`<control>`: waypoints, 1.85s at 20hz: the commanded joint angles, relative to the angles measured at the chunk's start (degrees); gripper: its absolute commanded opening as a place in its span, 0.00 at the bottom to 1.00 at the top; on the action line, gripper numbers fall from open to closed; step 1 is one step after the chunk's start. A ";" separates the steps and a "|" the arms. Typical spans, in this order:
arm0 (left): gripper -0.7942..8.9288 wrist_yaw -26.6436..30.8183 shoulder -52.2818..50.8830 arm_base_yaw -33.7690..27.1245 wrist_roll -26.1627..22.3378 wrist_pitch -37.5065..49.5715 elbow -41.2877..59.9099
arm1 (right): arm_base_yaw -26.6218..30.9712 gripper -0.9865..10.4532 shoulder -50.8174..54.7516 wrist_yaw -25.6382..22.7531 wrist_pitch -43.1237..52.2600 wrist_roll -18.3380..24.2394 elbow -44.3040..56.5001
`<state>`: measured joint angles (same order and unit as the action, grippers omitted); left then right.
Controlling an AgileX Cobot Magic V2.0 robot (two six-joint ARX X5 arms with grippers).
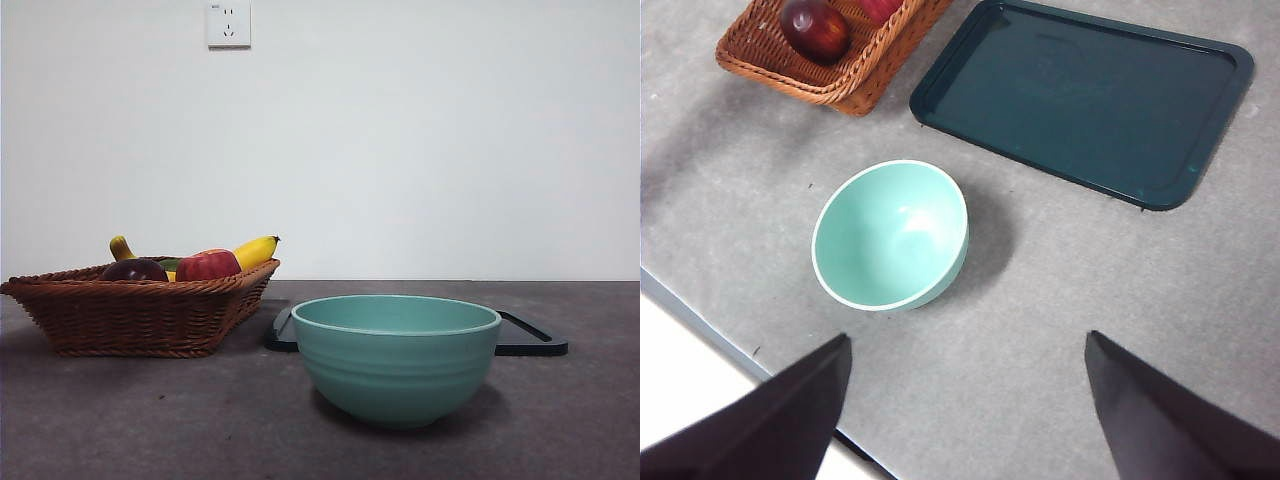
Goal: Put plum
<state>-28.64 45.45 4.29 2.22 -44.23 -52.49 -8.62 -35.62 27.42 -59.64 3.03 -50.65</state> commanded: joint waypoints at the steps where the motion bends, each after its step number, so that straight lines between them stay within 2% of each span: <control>1: 0.53 2.54 7.08 1.66 -0.09 2.16 -4.00 | -0.26 0.41 -0.28 0.22 0.66 -0.66 -1.14; 10: 0.53 15.52 33.09 8.70 -3.08 3.65 -16.33 | -0.26 0.41 -0.28 0.20 0.90 -0.74 -1.14; 16: 0.53 19.89 44.15 11.21 -3.32 8.33 -18.05 | -0.26 0.41 -0.28 0.20 0.90 -0.87 -1.14; 19: 0.53 22.97 48.35 11.82 -5.07 9.94 -18.05 | -0.26 0.41 -0.28 0.20 0.92 -0.87 -1.14; 29: 0.52 23.17 55.69 11.85 -5.86 12.85 -18.05 | -0.26 0.41 -0.28 0.20 0.90 -0.90 -1.14; 30: 0.51 23.17 55.76 11.85 -5.86 12.83 -18.05 | -0.26 0.41 -0.28 0.20 0.92 -0.90 -1.14; 33: 0.37 23.19 55.78 11.85 -5.88 13.07 -18.05 | -0.26 0.41 -0.28 0.20 0.92 -0.90 -1.14; 35: 0.31 23.19 55.78 11.85 -5.86 13.03 -18.05 | -0.26 0.41 -0.28 0.20 0.92 -0.90 -1.14; 37: 0.30 23.19 55.67 11.85 -5.86 12.96 -18.08 | -0.26 0.41 -0.26 0.17 0.92 -0.90 -1.14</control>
<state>-5.72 99.92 15.92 -3.14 -31.51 -69.14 -8.62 -35.62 27.40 -59.31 2.57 -50.65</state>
